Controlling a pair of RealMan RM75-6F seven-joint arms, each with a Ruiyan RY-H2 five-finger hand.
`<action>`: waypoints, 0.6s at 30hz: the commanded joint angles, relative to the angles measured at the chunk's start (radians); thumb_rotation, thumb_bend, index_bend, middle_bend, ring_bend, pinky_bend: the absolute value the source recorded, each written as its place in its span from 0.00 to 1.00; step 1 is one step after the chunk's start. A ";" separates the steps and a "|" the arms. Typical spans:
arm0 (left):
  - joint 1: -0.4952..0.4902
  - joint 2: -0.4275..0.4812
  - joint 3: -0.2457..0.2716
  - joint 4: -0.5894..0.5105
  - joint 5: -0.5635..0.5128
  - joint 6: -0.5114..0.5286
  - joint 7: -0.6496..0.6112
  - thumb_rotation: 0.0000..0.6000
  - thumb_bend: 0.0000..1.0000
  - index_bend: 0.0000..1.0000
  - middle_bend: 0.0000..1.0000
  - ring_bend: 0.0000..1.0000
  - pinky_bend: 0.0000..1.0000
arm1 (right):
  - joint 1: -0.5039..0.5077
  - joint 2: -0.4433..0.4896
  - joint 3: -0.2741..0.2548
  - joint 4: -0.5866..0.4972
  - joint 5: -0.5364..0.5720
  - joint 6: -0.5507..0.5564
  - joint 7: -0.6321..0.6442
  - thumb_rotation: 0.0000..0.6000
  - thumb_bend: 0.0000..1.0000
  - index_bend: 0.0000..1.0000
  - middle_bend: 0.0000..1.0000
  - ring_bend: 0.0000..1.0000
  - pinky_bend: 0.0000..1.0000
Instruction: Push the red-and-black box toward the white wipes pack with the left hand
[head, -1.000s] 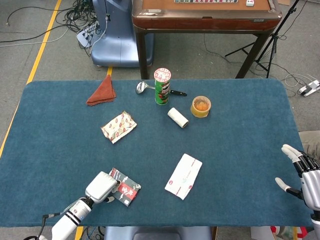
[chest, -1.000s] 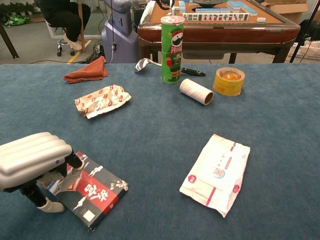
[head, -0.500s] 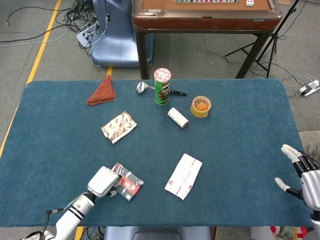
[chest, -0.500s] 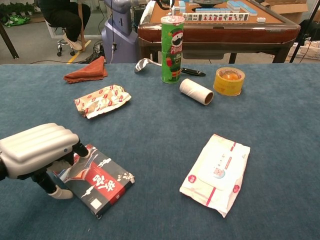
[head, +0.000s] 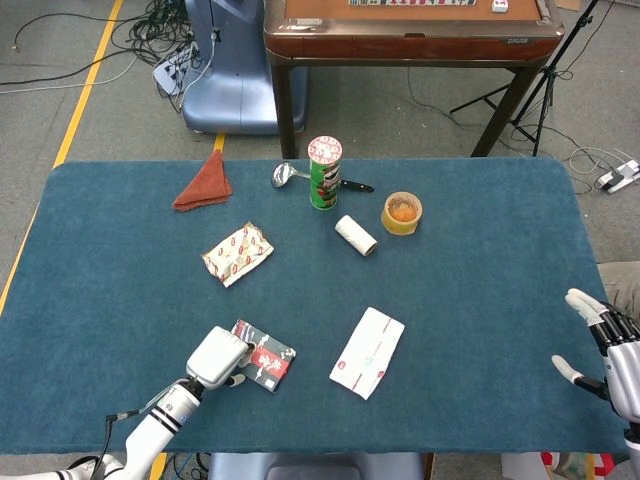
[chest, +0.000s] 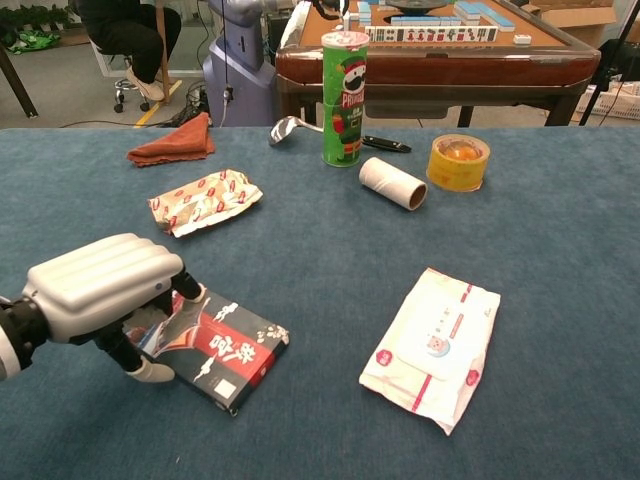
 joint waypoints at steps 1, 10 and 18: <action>-0.009 -0.007 -0.010 0.005 -0.009 -0.003 0.005 1.00 0.00 0.85 1.00 0.87 1.00 | 0.000 0.001 0.001 0.000 0.001 0.000 0.002 1.00 0.06 0.18 0.21 0.20 0.35; -0.037 -0.027 -0.037 0.025 -0.048 -0.021 0.025 1.00 0.00 0.85 1.00 0.87 1.00 | 0.000 0.001 0.002 0.000 0.001 0.000 0.002 1.00 0.06 0.18 0.21 0.20 0.35; -0.062 -0.046 -0.078 0.045 -0.087 -0.016 0.021 1.00 0.00 0.85 1.00 0.87 1.00 | -0.002 0.003 0.003 0.000 0.002 0.004 0.009 1.00 0.06 0.18 0.21 0.20 0.35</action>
